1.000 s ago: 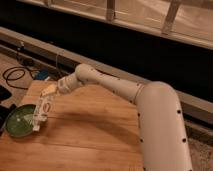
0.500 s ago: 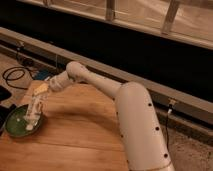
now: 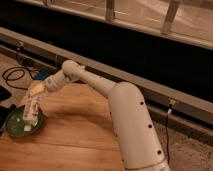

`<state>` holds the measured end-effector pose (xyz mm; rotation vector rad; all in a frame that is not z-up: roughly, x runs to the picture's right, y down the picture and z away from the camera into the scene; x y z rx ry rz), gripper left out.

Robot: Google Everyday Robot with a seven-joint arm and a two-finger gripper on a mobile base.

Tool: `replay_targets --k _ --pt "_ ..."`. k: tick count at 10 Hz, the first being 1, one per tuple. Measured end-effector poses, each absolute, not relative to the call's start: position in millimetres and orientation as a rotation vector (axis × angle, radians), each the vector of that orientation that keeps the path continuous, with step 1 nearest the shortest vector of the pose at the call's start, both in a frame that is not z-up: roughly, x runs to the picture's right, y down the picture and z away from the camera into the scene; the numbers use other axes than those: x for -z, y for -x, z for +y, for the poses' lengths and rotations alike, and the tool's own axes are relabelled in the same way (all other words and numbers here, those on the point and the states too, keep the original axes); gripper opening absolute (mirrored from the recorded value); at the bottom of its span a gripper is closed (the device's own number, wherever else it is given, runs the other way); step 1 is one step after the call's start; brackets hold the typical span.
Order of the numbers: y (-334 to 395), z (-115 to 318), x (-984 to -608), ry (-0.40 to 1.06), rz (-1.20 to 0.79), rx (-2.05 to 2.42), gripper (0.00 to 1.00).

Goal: Place the bottle in the ceramic bowl

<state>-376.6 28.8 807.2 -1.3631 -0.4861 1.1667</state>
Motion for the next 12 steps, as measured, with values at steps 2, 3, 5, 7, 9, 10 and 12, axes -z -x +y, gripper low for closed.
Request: replay_targets --k 2,3,5,7,9,10,12 --pt "378.7 29.8 -806.3 1.365 -0.486 -1.163 0.45" --pt "378.6 29.6 -806.2 1.365 -0.486 -1.163 0.53" --pt "377.3 29.2 -806.8 1.364 -0.486 -1.165 0.75" --pt "376.6 28.8 -807.0 1.363 -0.486 -1.167 0.8" --pt "376.6 28.9 -807.0 1.363 -0.486 -1.167 0.8" --pt "376.7 29.1 -807.1 1.364 -0.486 -1.167 0.8" --pt "376.9 29.2 -806.9 1.364 -0.486 -1.166 0.8"
